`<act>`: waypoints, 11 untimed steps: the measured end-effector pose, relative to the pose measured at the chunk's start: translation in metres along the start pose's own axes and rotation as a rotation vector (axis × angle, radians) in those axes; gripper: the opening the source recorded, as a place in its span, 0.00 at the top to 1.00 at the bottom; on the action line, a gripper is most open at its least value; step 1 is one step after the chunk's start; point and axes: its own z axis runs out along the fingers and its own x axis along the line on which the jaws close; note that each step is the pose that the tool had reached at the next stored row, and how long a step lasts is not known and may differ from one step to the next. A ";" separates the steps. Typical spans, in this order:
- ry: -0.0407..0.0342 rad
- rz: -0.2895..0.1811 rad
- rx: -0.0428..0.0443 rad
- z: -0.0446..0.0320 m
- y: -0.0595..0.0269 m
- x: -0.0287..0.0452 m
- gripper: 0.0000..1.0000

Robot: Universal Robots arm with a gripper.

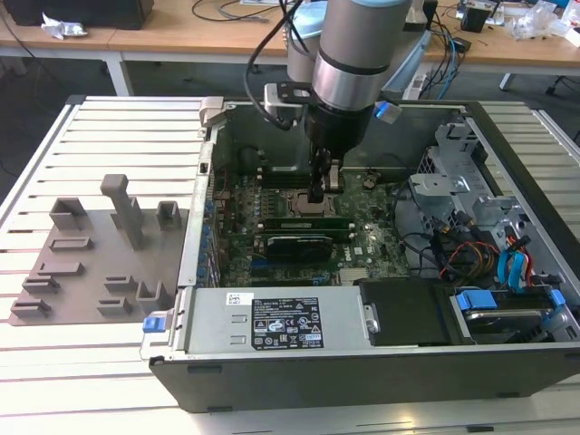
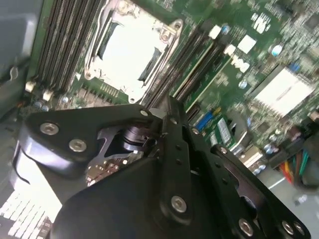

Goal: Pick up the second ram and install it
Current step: 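Press down the second ram until it locks into place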

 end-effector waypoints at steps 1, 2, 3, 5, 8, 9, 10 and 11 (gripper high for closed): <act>-0.0001 0.000 -0.0036 0.0040 -0.0118 0.0004 0.89; -0.0002 0.000 -0.0055 0.0075 -0.0231 0.0008 0.89; -0.0002 0.000 -0.0061 0.0119 -0.0311 0.0012 0.89; -0.0001 0.000 -0.0061 0.0180 -0.0338 0.0015 0.89; -0.0002 0.000 -0.0060 0.0306 -0.0353 0.0026 0.89; 0.0000 0.000 -0.0061 0.0316 -0.0354 0.0030 0.89; 0.0004 0.000 -0.0062 0.0323 -0.0354 0.0033 0.89; 0.0007 0.000 -0.0063 0.0336 -0.0356 0.0034 0.89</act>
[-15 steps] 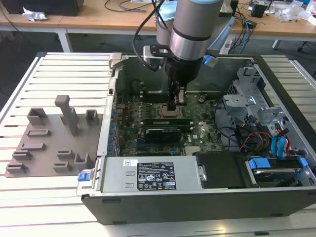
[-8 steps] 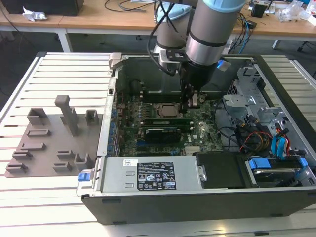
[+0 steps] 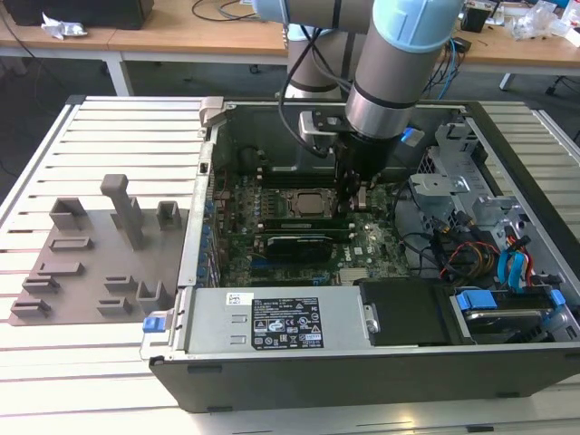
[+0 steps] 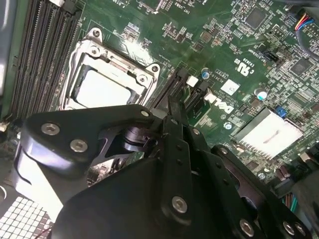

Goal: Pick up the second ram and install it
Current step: 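Press down the second ram until it locks into place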

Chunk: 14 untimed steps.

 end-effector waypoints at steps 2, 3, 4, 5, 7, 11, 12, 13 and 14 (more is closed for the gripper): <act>-0.0008 0.000 0.0003 0.0013 -0.0003 0.0000 0.89; -0.0033 0.000 0.0011 -0.0017 -0.0002 -0.0005 0.89; -0.0015 0.000 0.0005 -0.0086 0.0005 -0.0005 0.89; -0.0010 0.000 0.0011 -0.0138 0.0014 -0.0007 0.89; -0.0008 -0.001 0.0062 -0.0139 0.0130 -0.0009 0.89; -0.0006 -0.001 0.0112 -0.0088 0.0494 0.0033 0.89; -0.0007 -0.001 0.0124 -0.0071 0.0574 0.0034 0.89; -0.0005 0.000 0.0140 -0.0046 0.0686 0.0033 0.89; -0.0006 -0.001 0.0162 -0.0021 0.0797 0.0031 0.89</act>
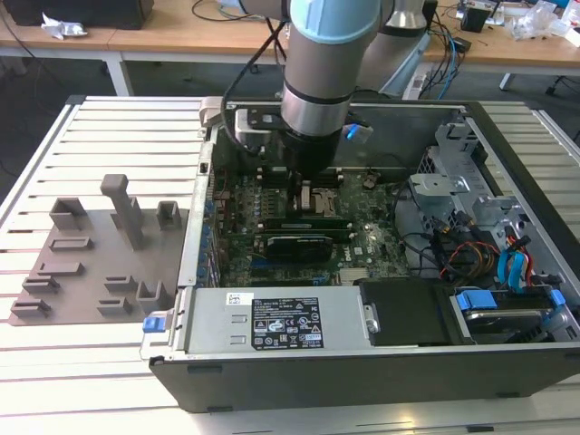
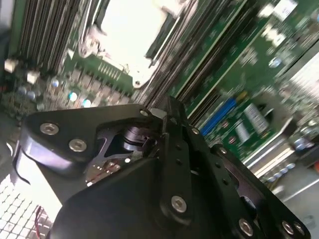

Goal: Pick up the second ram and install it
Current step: 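Press down the second ram until it locks into place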

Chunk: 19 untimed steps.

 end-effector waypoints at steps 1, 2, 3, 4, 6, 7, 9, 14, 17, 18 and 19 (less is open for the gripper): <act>0.0000 0.000 0.0010 0.0010 0.0051 0.0000 0.89; -0.0005 0.000 0.0025 0.0021 0.0111 -0.0002 0.89; -0.0012 0.000 0.0055 0.0036 0.0195 -0.0003 0.89; -0.0030 0.000 0.0071 0.0052 0.0235 -0.0004 0.89; -0.0084 -0.001 0.0074 0.0087 0.0282 -0.0003 0.89; -0.0091 -0.001 0.0072 0.0108 0.0290 -0.0002 0.89; -0.0106 -0.001 0.0075 0.0121 0.0290 -0.0002 0.89; -0.0161 -0.001 -0.0032 0.0035 0.0184 -0.0003 0.89; -0.0227 0.000 -0.0364 0.0018 -0.0054 0.0002 0.89; -0.0240 0.001 -0.0486 0.0013 -0.0142 0.0004 0.89; -0.0246 0.001 -0.0625 0.0006 -0.0233 0.0006 0.89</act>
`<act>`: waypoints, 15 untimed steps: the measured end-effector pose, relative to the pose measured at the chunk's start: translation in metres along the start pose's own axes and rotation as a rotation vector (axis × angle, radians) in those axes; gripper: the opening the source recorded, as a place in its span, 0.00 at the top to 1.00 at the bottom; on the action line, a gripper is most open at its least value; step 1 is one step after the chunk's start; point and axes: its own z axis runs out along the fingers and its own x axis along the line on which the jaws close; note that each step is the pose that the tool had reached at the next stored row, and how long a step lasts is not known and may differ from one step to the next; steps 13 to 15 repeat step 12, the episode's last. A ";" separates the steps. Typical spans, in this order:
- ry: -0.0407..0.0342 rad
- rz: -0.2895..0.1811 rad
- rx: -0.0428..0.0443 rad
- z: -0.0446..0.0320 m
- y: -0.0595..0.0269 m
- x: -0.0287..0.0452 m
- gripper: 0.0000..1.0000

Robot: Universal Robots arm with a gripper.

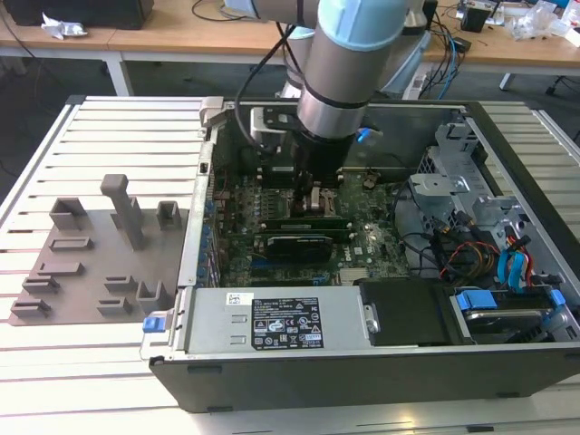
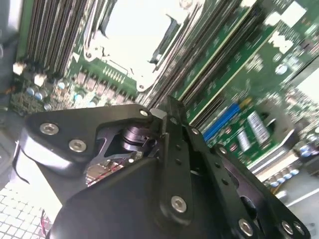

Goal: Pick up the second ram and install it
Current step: 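Press down the second ram until it locks into place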

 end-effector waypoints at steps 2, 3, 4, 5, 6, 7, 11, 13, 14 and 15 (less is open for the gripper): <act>-0.0007 0.001 -0.0192 -0.0024 -0.0139 0.0002 0.89; -0.0013 0.001 -0.0191 -0.0088 -0.0131 -0.0002 0.89; -0.0014 0.001 -0.0191 -0.0188 -0.0118 -0.0008 0.89; -0.0021 0.001 -0.0190 -0.0267 -0.0107 -0.0013 0.89; -0.0025 0.001 -0.0189 -0.0266 -0.0107 -0.0013 0.89; -0.0026 0.001 -0.0190 -0.0267 -0.0107 -0.0013 0.89; -0.0038 0.001 -0.0190 -0.0269 -0.0107 -0.0013 0.89; -0.0043 0.001 -0.0190 -0.0270 -0.0107 -0.0013 0.89; -0.0043 0.001 -0.0190 -0.0270 -0.0107 -0.0013 0.89; -0.0043 0.001 -0.0190 -0.0270 -0.0107 -0.0013 0.89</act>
